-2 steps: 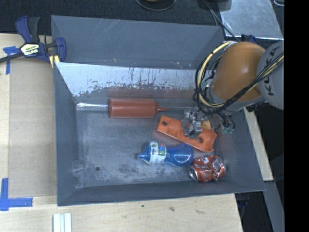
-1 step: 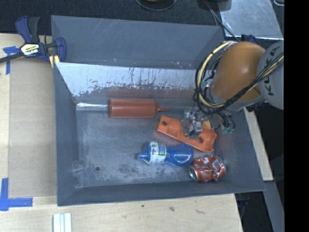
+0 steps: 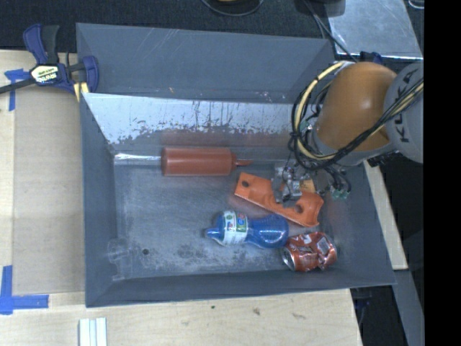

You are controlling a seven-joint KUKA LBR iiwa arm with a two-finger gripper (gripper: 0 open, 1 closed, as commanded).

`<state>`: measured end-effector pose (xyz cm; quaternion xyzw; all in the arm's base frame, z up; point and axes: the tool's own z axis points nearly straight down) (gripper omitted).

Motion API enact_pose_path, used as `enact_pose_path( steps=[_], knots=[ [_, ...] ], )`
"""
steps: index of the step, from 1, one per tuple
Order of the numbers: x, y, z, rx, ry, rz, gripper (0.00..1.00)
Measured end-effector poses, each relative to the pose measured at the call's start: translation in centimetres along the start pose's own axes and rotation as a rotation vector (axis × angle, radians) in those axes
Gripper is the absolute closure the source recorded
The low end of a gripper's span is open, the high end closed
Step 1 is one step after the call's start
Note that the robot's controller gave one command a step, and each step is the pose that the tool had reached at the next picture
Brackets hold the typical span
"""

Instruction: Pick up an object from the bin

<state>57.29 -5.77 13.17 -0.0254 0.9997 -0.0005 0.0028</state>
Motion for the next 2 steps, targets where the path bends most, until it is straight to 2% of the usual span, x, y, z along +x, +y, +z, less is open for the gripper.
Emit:
enact_pose_path(
  steps=[1, 2],
  knots=[
    [-2.4, -1.9, 0.7, 0.002, -0.006, -0.099, 1.0],
    [-4.5, -2.9, 2.7, 0.001, -0.005, -0.071, 0.0]
  ],
)
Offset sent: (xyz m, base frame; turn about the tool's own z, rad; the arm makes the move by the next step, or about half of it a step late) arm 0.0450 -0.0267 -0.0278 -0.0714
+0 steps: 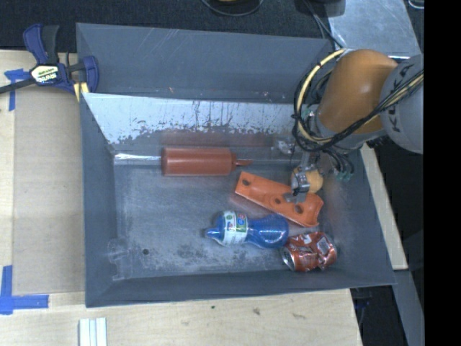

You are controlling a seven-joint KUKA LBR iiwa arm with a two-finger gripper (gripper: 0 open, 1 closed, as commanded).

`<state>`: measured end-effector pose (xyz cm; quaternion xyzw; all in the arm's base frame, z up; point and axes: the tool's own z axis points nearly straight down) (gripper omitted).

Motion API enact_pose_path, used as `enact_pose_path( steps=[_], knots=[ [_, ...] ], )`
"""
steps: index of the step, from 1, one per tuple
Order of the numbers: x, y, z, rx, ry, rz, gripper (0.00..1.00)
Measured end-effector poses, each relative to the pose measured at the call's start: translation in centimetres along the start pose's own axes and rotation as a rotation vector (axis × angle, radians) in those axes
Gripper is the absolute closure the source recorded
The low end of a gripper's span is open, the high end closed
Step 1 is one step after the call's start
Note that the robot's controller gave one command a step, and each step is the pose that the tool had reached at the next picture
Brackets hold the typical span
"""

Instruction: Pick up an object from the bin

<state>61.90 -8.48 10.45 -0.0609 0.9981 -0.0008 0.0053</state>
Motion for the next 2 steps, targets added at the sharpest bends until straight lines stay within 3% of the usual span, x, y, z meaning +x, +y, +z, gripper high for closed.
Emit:
enact_pose_path(
  steps=[1, 2],
  knots=[
    [0.0, 0.0, 0.0, 0.0, 0.0, 0.0, 0.0],
    [1.5, 2.6, 3.2, 0.001, -0.005, -0.151, 1.0]
  ],
)
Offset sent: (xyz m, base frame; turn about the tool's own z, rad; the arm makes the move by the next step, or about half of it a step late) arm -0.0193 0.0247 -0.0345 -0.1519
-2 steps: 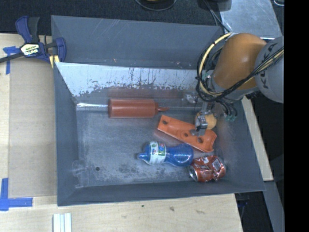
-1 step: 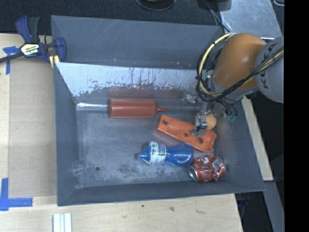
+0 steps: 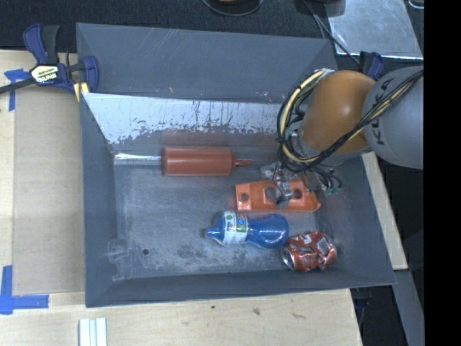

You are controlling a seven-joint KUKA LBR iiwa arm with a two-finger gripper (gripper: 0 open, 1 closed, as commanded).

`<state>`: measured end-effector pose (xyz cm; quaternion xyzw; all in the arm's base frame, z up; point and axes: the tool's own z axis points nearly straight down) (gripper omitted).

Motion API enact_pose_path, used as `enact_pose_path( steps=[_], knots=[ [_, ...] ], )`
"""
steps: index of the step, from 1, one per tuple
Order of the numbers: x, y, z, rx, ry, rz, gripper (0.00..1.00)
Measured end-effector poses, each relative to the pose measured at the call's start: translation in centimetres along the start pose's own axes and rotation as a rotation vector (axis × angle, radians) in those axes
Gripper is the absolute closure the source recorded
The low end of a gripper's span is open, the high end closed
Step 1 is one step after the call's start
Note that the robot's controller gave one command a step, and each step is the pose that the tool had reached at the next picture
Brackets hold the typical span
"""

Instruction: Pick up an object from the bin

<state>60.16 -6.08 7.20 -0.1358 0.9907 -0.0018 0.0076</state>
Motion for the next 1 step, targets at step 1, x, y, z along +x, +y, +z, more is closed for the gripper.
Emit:
enact_pose_path(
  steps=[1],
  knots=[
    [0.0, 0.0, 0.0, 0.0, 0.0, 0.001, 1.0]
  ],
)
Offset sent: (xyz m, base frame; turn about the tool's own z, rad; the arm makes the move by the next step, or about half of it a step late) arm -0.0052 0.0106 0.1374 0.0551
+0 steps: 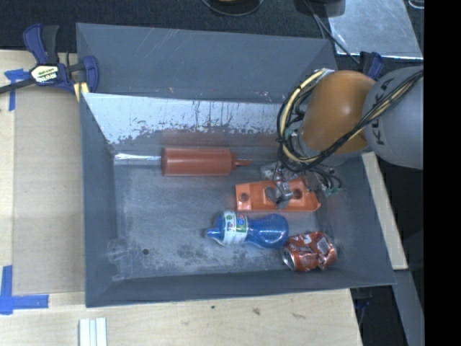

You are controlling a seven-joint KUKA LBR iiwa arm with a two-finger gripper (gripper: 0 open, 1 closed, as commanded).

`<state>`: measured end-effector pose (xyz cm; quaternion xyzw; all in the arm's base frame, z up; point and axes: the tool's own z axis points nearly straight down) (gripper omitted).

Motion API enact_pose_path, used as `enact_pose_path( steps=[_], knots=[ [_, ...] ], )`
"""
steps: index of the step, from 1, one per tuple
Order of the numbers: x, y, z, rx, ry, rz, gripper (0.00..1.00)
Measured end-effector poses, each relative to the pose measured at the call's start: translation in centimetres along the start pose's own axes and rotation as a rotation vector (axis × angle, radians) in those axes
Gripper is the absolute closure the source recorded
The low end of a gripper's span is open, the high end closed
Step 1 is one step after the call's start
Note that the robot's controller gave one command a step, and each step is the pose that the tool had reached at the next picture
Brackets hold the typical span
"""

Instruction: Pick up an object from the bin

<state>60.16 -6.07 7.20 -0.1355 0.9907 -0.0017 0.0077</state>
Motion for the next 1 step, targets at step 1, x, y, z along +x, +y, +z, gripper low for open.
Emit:
enact_pose_path(
  steps=[1],
  knots=[
    [-0.05, 1.0, -13.78, 0.001, -0.003, 0.056, 1.0]
  ],
)
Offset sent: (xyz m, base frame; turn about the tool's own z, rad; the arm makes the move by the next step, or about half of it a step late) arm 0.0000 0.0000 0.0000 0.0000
